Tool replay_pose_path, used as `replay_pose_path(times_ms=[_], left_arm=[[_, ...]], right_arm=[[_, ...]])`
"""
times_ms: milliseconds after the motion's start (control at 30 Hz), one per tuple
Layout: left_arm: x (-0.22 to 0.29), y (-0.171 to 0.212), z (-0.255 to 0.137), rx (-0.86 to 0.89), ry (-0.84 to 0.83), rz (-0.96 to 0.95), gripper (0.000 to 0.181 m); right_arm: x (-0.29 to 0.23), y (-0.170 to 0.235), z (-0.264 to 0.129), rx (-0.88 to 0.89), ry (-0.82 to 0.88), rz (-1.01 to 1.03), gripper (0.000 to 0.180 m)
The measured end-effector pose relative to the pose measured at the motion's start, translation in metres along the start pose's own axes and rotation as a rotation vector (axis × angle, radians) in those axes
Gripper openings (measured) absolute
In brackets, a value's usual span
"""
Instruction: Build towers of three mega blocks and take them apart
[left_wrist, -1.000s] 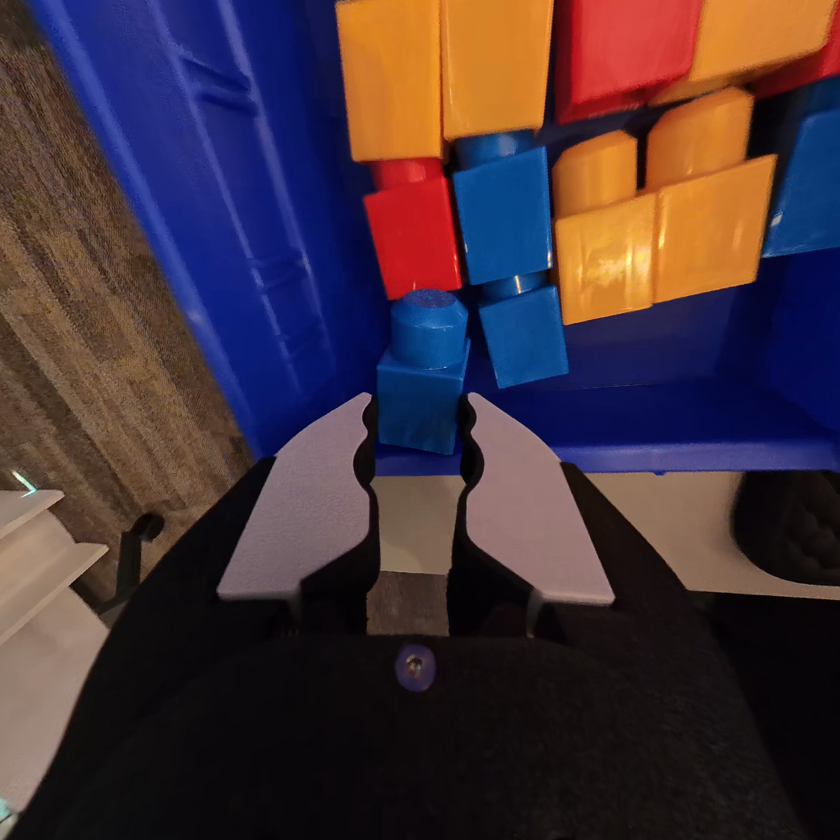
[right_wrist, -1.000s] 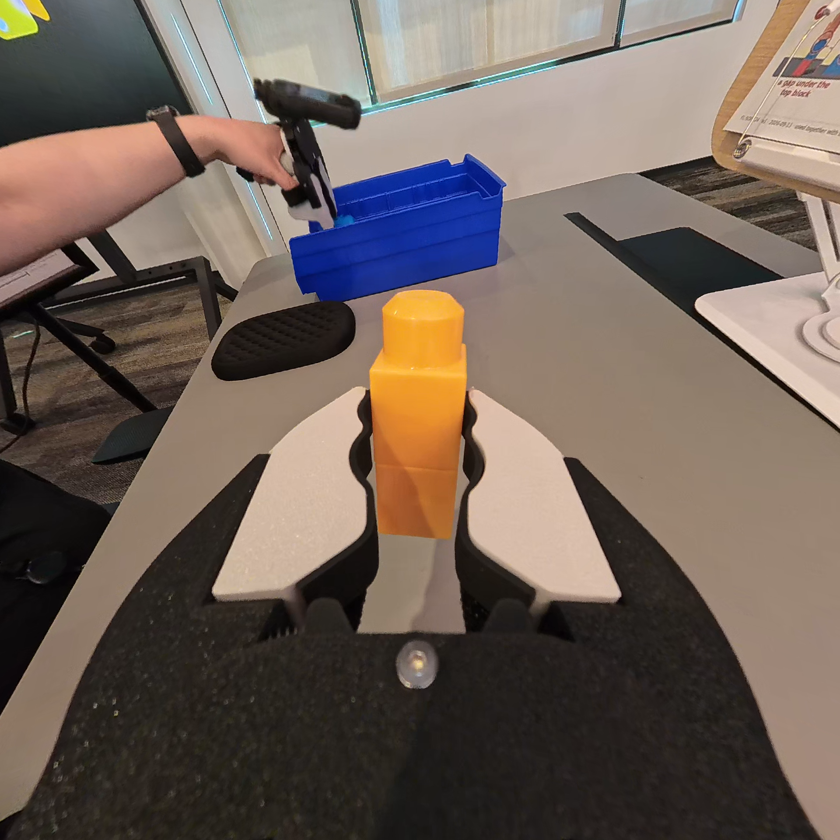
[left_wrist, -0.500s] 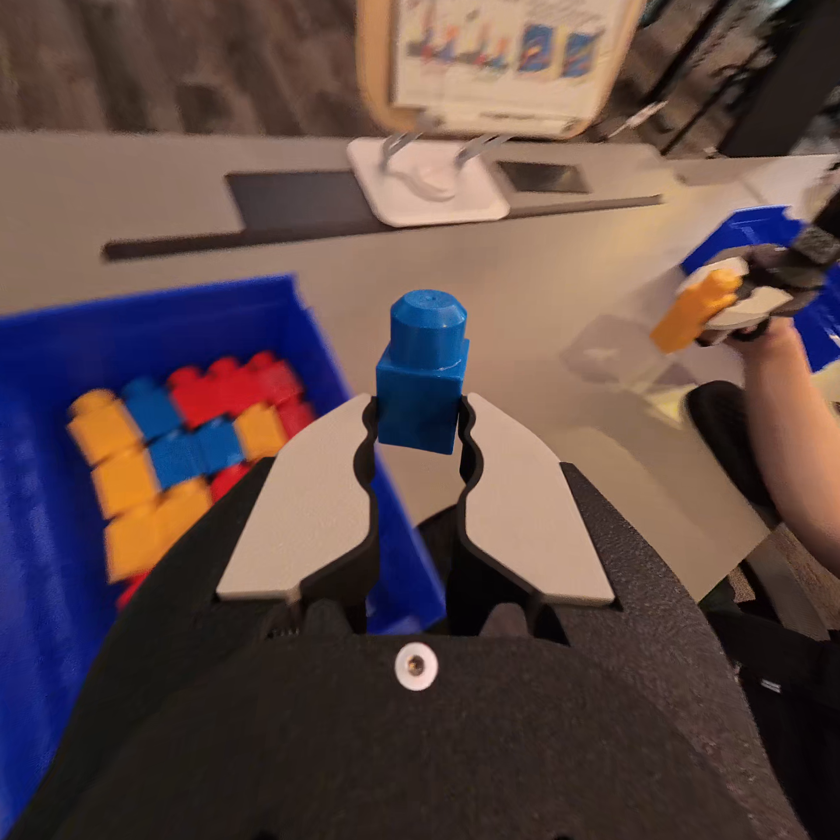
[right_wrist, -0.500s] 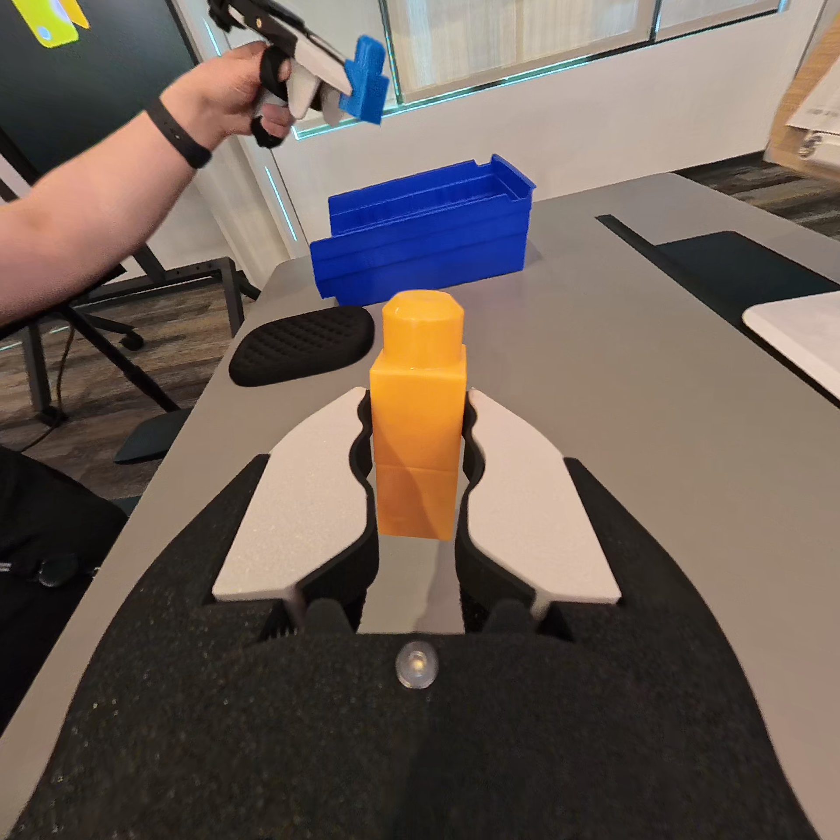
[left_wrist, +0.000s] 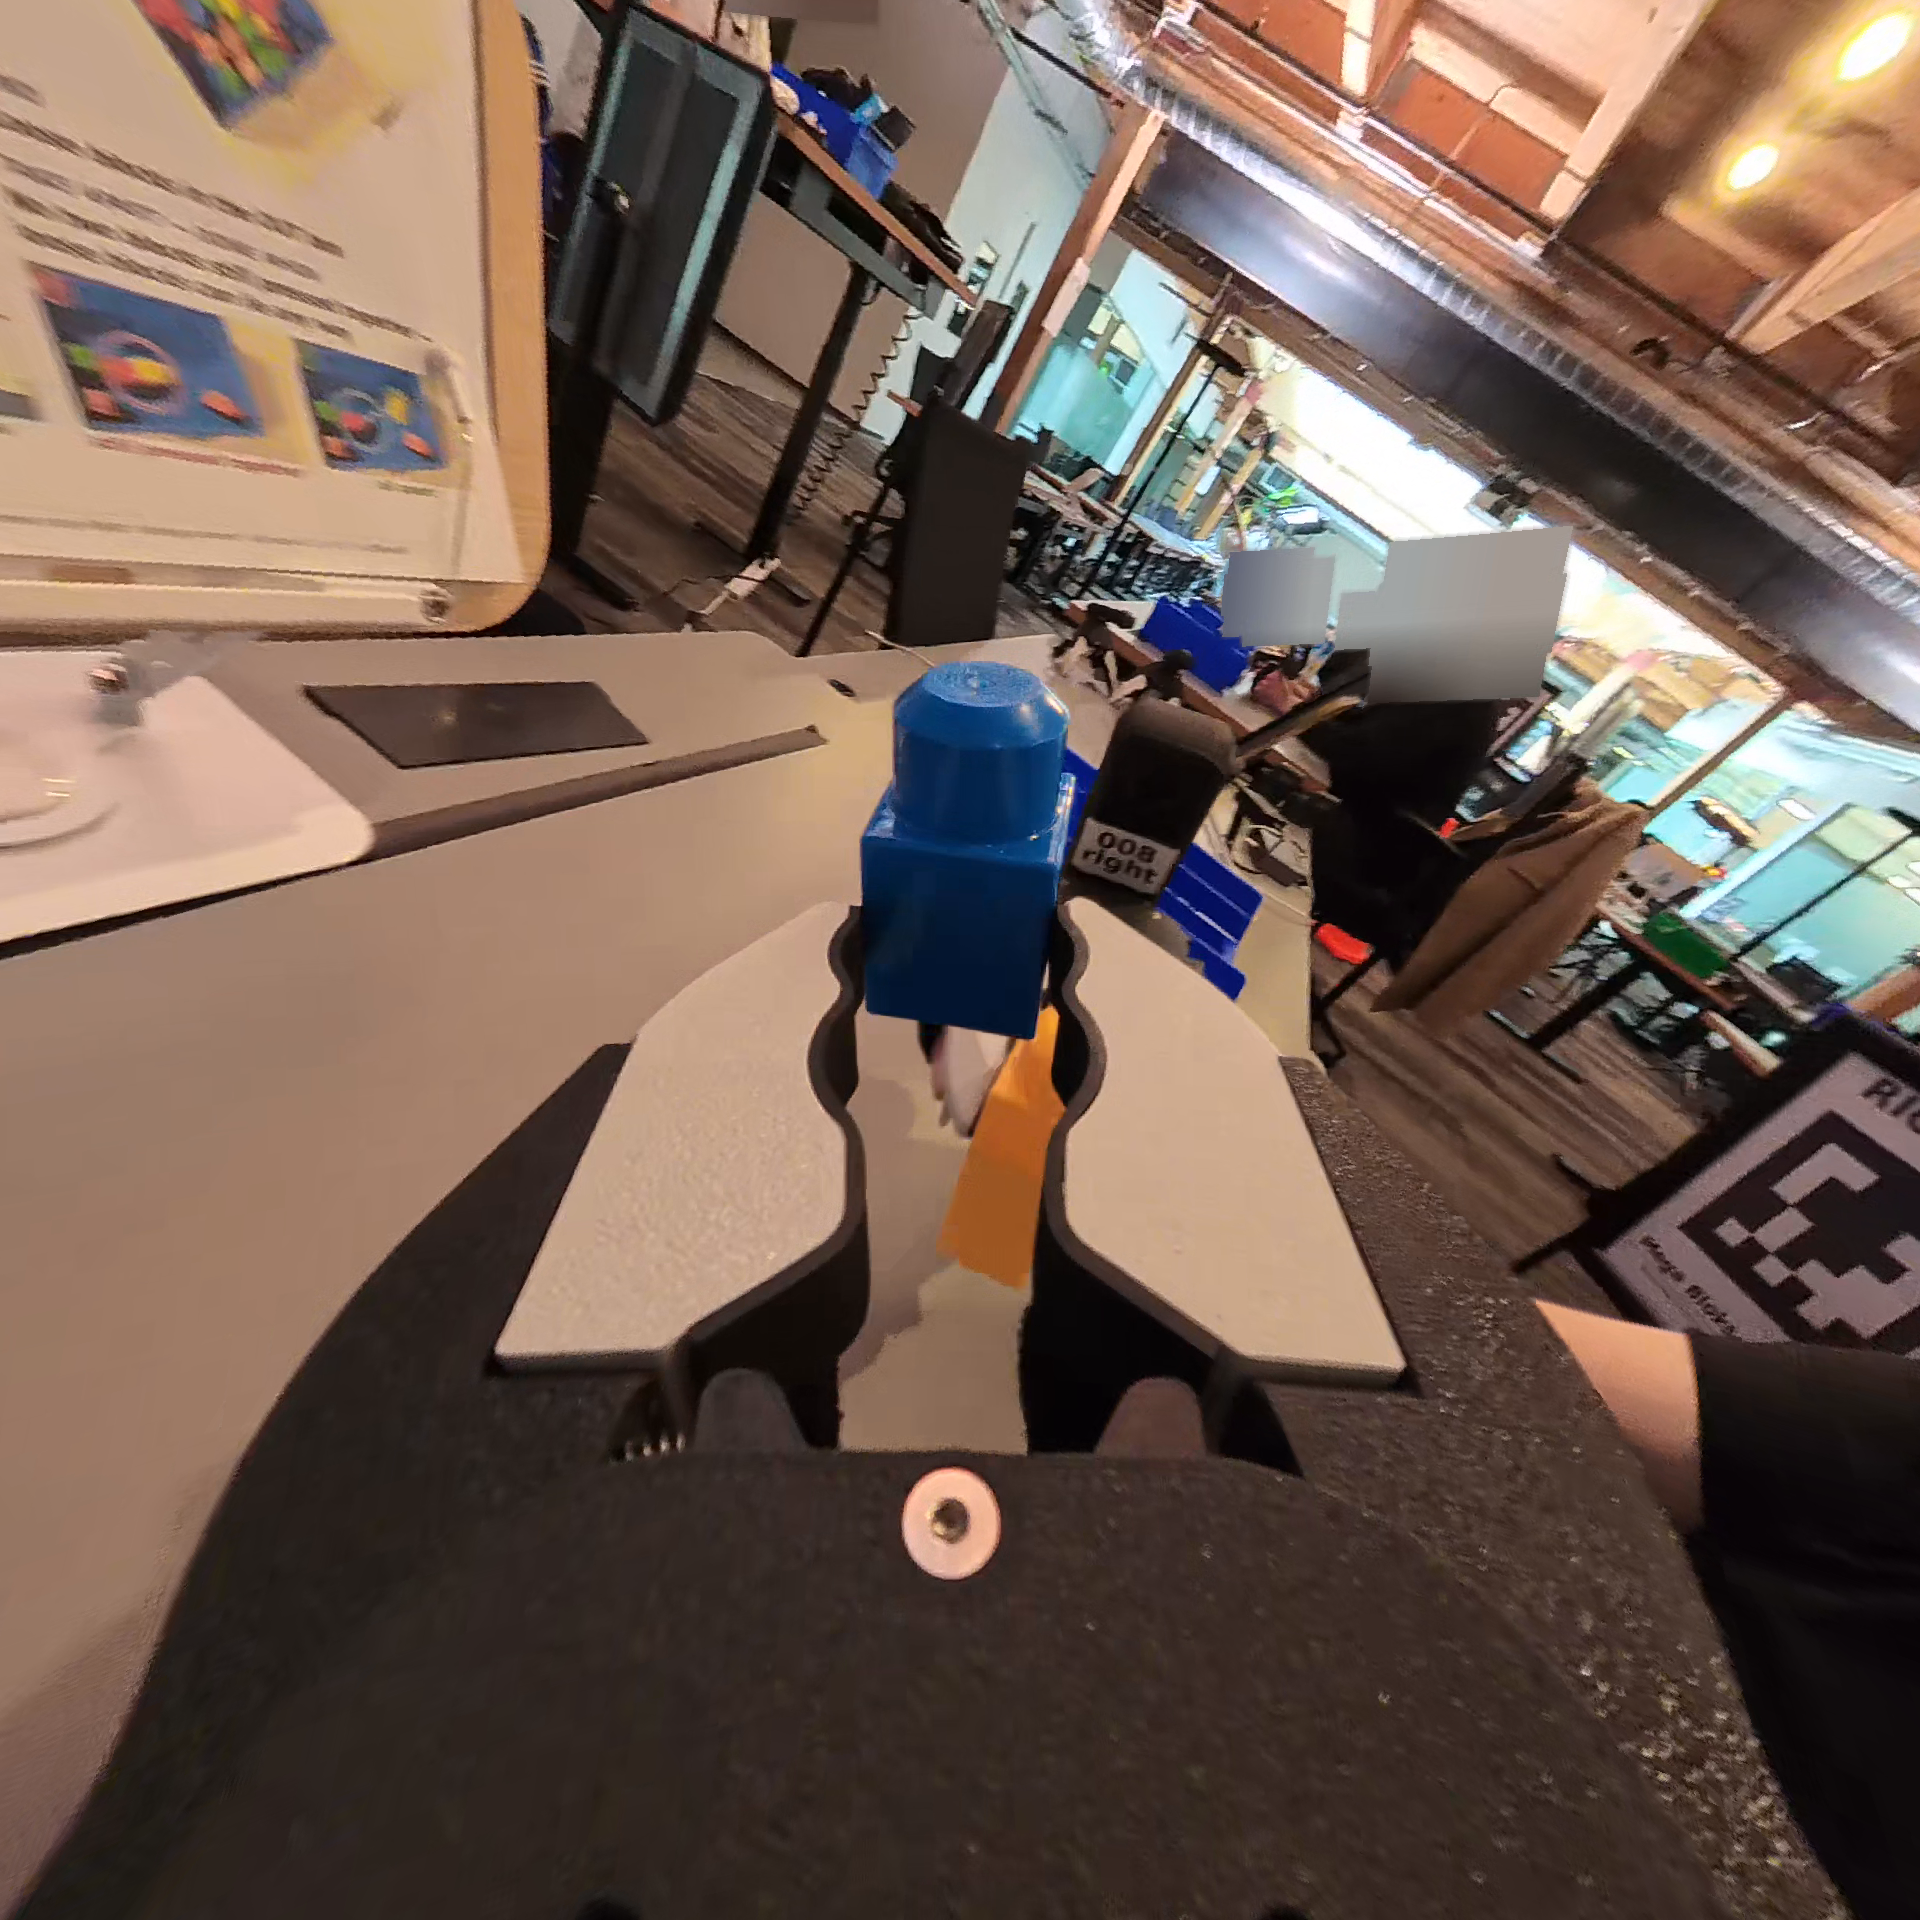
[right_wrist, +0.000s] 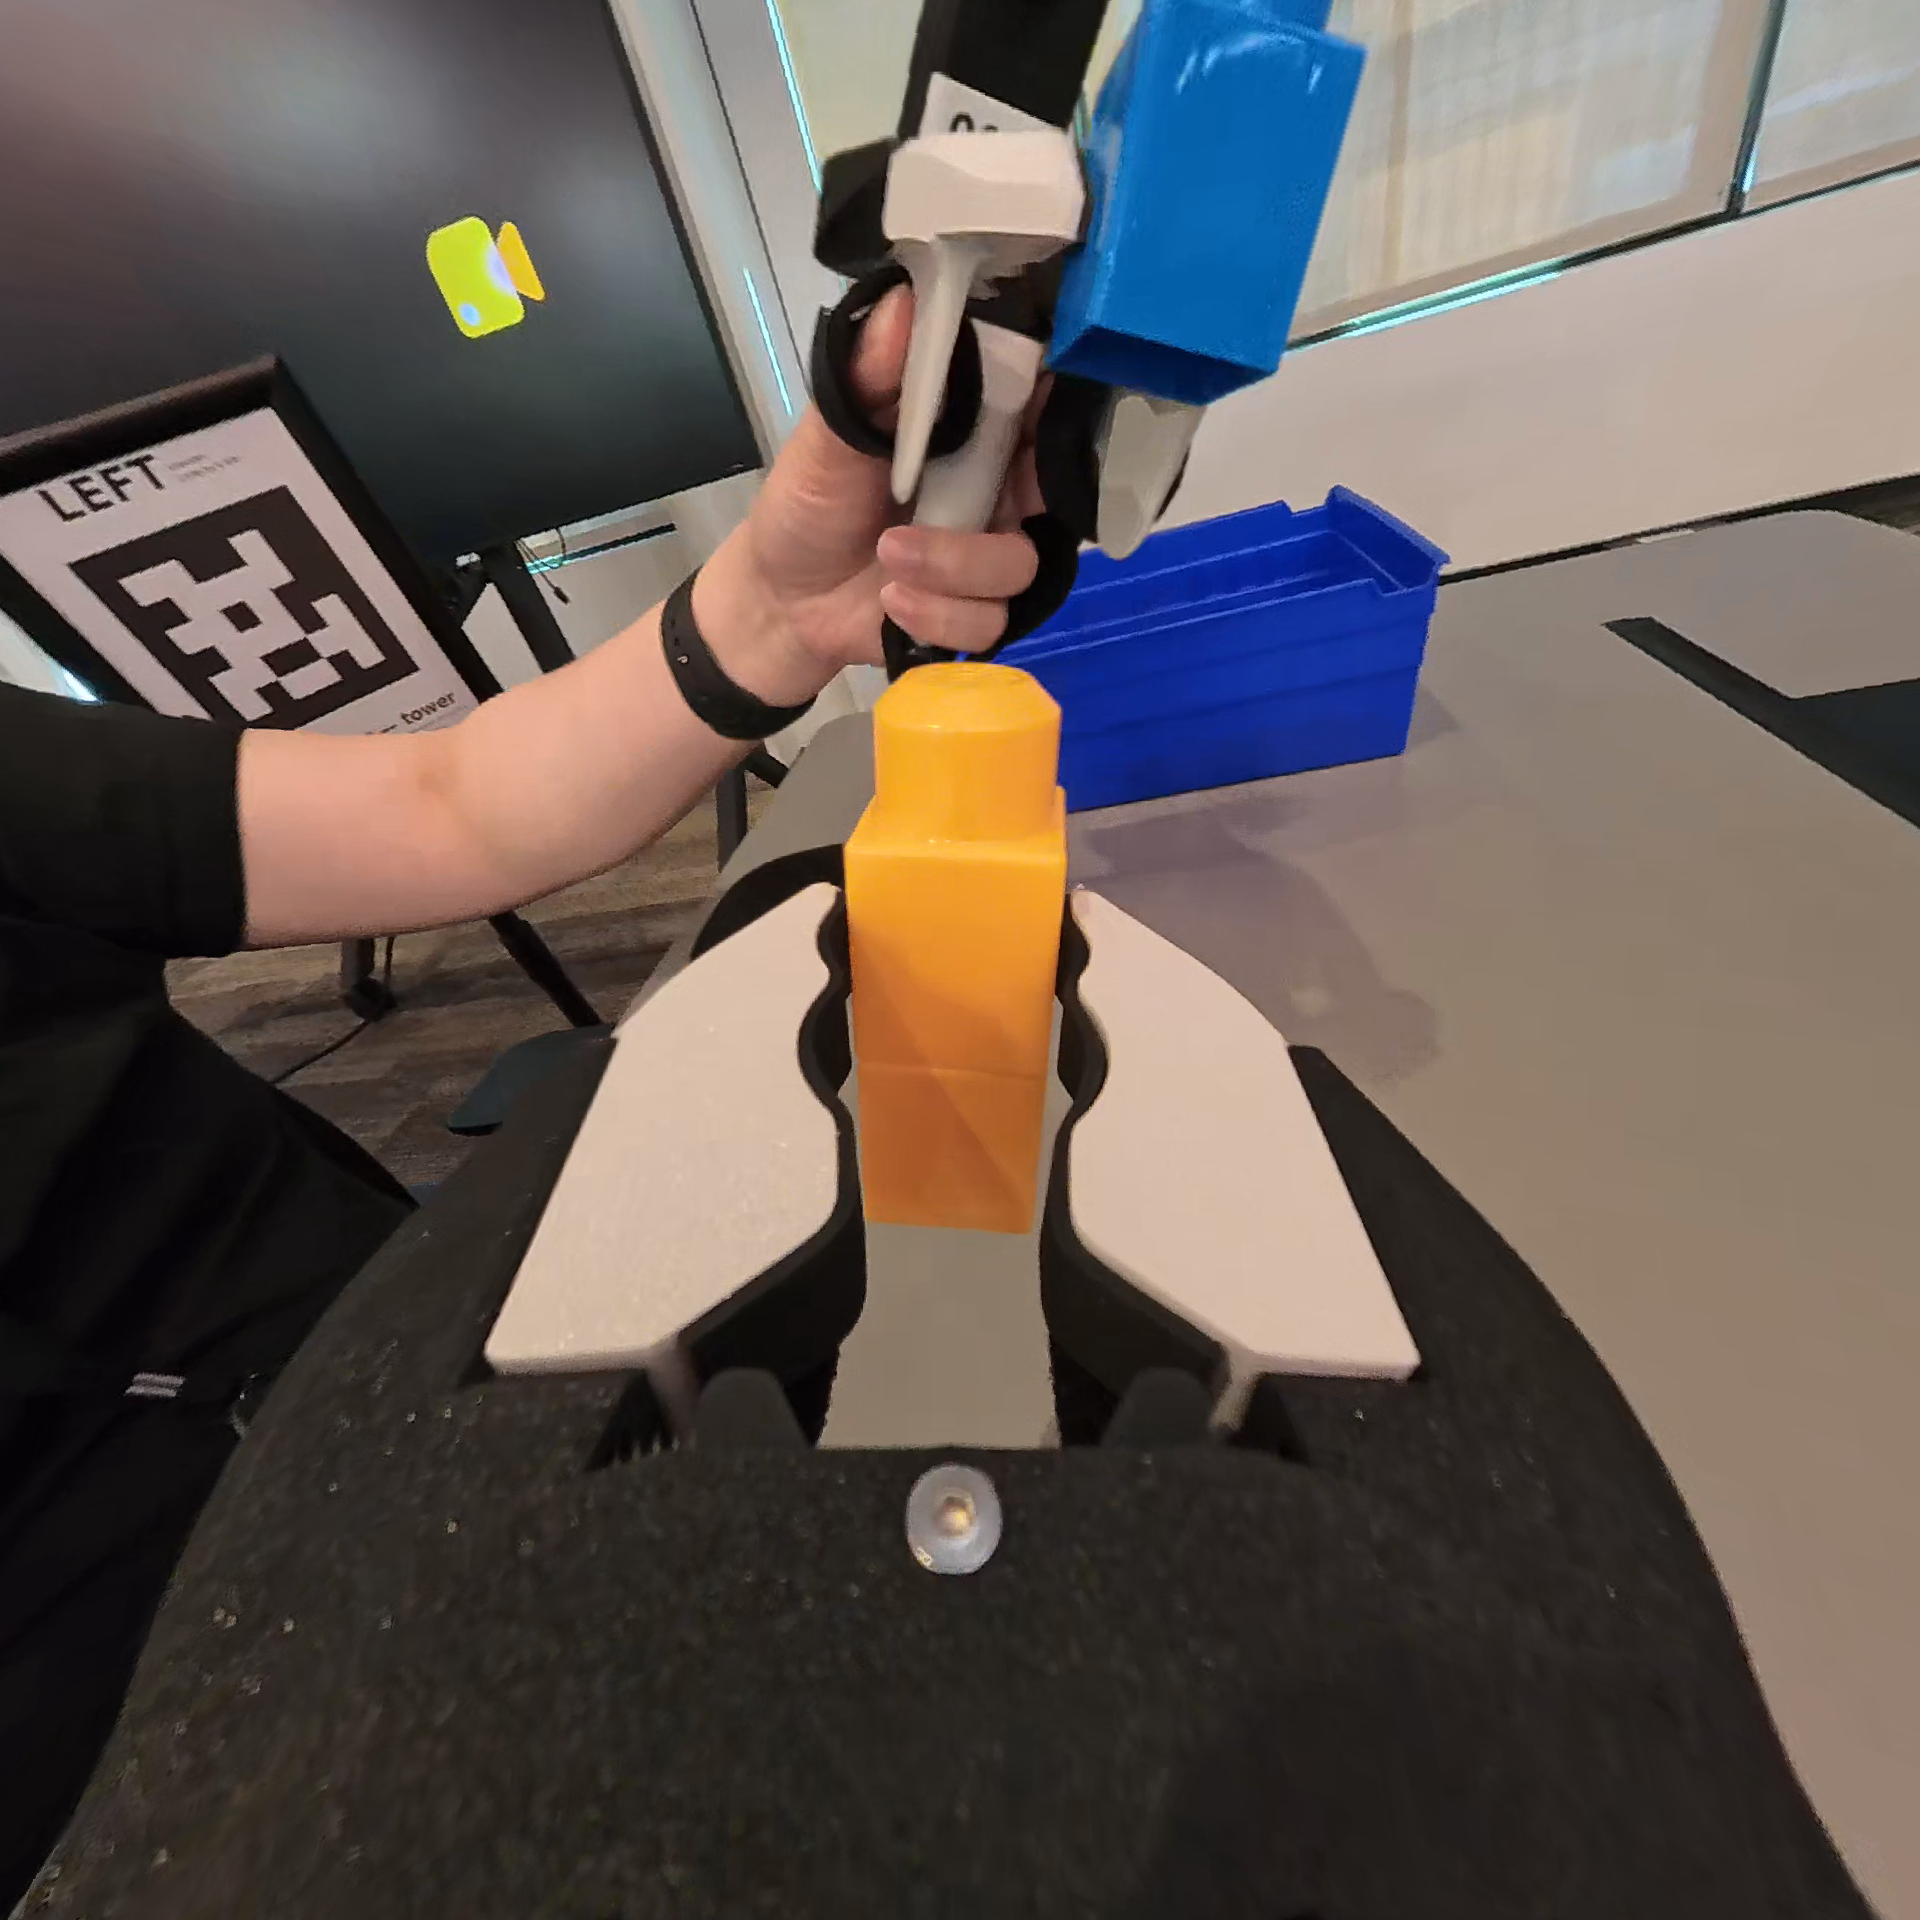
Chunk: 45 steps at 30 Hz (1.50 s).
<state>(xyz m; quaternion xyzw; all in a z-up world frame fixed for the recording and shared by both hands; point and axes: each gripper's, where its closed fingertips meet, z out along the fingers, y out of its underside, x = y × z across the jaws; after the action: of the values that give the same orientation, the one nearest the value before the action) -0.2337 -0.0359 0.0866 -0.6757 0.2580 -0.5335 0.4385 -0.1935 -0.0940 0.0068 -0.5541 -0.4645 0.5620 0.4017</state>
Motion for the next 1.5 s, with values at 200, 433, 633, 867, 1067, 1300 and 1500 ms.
replay_pose_path(times_ms=[200, 433, 633, 867, 1067, 1300, 1500], left_arm=[[0.011, 0.026, 0.04, -0.1, 0.022, 0.032, 0.034], [0.015, 0.041, 0.051, -0.174, 0.001, 0.087, 0.034], [0.026, 0.045, 0.051, -0.179, 0.05, 0.11, 0.034], [0.035, 0.05, 0.051, -0.183, 0.094, 0.118, 0.034], [0.038, 0.048, 0.053, -0.164, 0.098, 0.082, 0.034], [0.036, 0.051, 0.056, -0.181, 0.056, 0.096, 0.034], [0.035, 0.055, 0.053, -0.238, 0.048, 0.111, 0.034]], right_arm=[[0.008, 0.002, 0.0, -0.007, 0.039, 0.025, 0.036], [0.012, 0.0, -0.005, 0.009, 0.055, 0.03, 0.036], [0.006, -0.003, -0.005, 0.034, 0.006, 0.057, 0.036], [-0.003, -0.009, -0.01, 0.075, -0.068, 0.075, 0.036], [-0.004, -0.014, -0.012, 0.112, -0.082, 0.054, 0.036], [-0.001, -0.013, -0.015, 0.119, -0.069, 0.044, 0.036], [-0.002, -0.009, -0.013, 0.101, -0.081, 0.046, 0.035]])
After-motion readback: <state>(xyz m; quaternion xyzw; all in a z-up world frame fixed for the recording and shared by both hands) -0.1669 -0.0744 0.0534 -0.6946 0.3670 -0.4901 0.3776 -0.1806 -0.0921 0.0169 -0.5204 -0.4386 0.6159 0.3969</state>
